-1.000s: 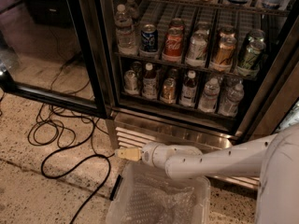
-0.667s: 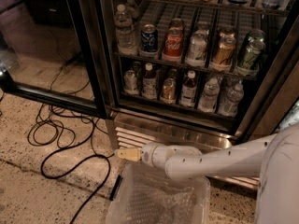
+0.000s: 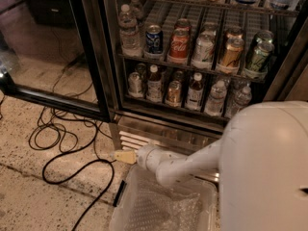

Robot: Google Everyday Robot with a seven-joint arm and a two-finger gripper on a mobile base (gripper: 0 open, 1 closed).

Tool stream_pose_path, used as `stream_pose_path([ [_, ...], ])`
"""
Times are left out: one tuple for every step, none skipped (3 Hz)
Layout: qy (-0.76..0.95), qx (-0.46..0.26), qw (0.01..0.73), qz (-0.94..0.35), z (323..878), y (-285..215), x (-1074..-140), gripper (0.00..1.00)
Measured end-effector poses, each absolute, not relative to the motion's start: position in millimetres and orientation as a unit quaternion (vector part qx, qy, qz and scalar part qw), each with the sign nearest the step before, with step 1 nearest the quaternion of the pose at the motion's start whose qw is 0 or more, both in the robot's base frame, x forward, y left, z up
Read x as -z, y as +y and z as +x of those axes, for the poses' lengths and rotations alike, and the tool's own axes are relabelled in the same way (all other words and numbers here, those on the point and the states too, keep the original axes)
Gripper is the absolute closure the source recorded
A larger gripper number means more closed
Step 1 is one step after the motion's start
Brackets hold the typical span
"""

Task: Pick blue plastic bottle from bottom shelf of fridge

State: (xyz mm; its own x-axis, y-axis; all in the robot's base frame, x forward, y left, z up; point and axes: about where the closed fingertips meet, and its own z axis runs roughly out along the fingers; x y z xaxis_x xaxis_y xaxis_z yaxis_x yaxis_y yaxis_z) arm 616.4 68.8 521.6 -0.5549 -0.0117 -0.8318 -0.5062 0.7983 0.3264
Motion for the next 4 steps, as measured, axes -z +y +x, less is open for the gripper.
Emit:
stream_pose_path([
  [0.819, -0.239, 0.499, -0.152, 642.1, 88.5, -525.7, 0.0],
  [0.812, -0.222, 0.527, -0.114, 658.4, 74.3, -537.5, 0.0],
  [0.812, -0.222, 0.528, -0.113, 658.9, 74.4, -537.6, 0.0],
  [0.783, -0.248, 0.564, -0.083, 681.6, 77.1, -544.8, 0.0],
])
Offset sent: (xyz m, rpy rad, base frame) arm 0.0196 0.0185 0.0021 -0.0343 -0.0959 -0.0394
